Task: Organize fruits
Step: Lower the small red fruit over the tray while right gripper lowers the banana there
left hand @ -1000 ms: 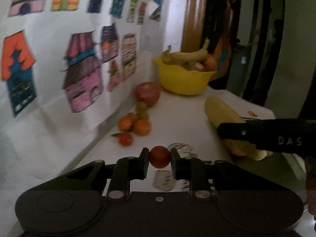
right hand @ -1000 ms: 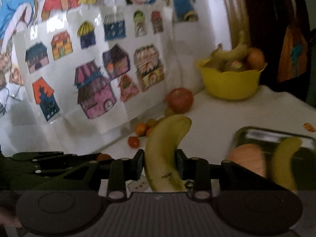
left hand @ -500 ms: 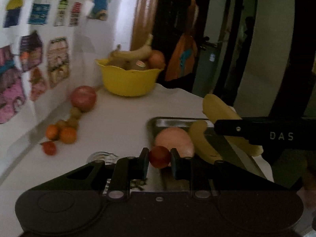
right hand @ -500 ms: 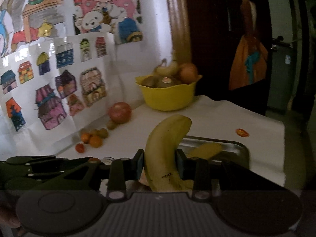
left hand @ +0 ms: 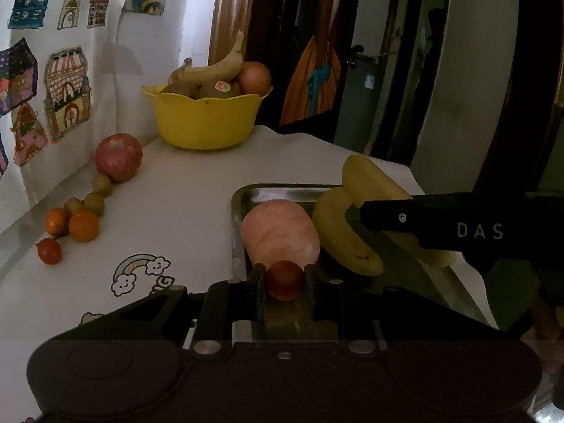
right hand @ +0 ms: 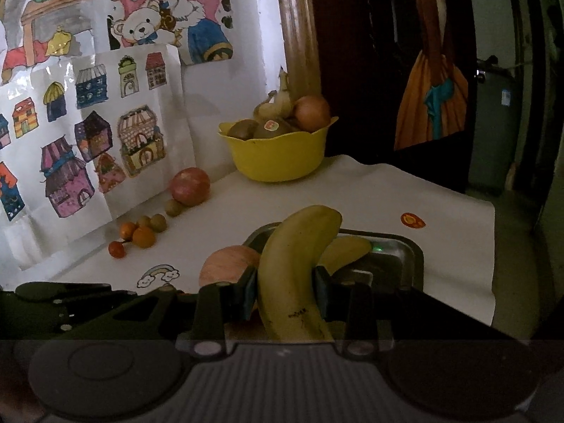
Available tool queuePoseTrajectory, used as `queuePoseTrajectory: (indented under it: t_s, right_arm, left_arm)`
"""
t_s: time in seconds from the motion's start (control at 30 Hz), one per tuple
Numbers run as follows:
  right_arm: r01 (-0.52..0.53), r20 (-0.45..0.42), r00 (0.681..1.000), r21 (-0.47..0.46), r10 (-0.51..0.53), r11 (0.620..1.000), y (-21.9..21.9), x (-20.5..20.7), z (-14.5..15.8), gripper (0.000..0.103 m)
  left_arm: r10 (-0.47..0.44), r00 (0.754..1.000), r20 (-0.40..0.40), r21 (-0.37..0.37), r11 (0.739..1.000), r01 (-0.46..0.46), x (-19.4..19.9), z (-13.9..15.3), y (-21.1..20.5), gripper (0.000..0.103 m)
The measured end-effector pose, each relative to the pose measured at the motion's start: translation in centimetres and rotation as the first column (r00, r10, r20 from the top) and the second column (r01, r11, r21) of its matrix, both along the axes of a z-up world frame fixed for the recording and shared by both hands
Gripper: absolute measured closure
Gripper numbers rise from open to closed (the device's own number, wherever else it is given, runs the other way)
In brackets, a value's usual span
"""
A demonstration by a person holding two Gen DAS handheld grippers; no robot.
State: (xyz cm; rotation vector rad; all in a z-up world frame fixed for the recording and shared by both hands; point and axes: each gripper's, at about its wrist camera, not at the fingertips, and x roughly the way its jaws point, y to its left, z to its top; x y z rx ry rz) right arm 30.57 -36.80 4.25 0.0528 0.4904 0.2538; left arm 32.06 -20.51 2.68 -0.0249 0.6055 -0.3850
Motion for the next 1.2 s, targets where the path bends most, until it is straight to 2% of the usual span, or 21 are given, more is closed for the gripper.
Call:
queuePoseTrajectory:
  t_s: [0.7, 1.2]
  right_arm:
    - [0.022, -0.030, 0.999, 0.017, -0.022, 1.000, -0.9, 3.5, -1.7, 0.065]
    - [0.033, -0.017, 0.999, 0.001, -0.033, 0.999, -0.7, 4.6, -2.8, 0.065]
  left_arm:
    - [-0.002, 1.000, -0.014, 0.024, 1.000, 0.002, 1.0, -1.2, -0.9, 0.079]
    - [0.000, 0.999, -0.035, 0.030, 1.000, 0.001, 1.7, -2.1, -1.4, 0.078]
